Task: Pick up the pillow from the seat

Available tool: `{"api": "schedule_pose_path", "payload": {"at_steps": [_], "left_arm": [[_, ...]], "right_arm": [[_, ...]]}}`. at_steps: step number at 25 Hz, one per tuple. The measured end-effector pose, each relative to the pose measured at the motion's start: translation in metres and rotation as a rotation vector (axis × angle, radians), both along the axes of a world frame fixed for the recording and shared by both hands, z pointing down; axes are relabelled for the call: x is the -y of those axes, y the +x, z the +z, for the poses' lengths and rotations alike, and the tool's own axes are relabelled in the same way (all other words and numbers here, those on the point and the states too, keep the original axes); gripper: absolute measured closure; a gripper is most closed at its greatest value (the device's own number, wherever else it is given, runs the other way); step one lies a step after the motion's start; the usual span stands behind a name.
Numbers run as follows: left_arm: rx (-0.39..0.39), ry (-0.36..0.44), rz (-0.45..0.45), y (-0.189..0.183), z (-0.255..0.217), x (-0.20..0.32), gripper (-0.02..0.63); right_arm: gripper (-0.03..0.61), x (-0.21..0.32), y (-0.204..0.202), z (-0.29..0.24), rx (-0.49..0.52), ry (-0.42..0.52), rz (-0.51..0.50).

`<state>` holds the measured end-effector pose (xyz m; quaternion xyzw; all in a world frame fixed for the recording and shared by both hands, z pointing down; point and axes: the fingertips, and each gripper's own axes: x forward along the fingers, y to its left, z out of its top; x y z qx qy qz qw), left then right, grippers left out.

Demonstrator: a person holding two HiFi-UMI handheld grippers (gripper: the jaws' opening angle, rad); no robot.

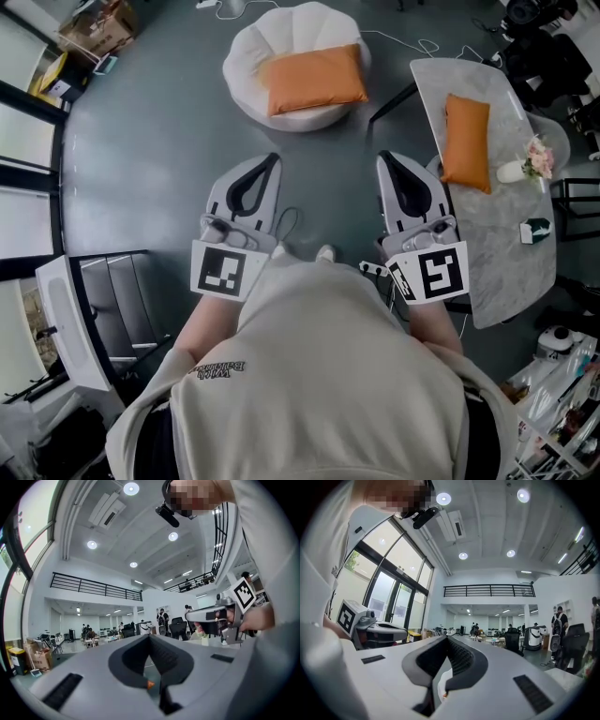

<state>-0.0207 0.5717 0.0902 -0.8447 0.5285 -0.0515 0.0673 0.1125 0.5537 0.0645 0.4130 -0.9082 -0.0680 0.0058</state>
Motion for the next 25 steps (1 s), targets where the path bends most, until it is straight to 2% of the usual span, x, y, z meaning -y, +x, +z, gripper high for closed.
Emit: {"api": "schedule_pose_path", "payload": {"at_steps": [6,10,20,25], "left_arm": [[-0.006,0.019,-0.031,0.016,0.004,0.006,0.606],[0.010,0.002,-0.030,0.026,0.013,0.008,0.606],[0.007,0.016,-0.026,0.036,0.033,0.047,0.606],[-0.008,0.005,-0.038,0.024,0.048,0.073,0.606]], "right_arm": [[0.571,0.010,0.023,0.003,0.010,0.017,-0.006],[0.571,0.021,0.029,0.006,0.024,0.019,-0.011],[0.571,0.059,0.041,0.019,0.011,0.072,0.003],[0.569,0.086,0.027,0.031,0.016,0.062,-0.013]]}}
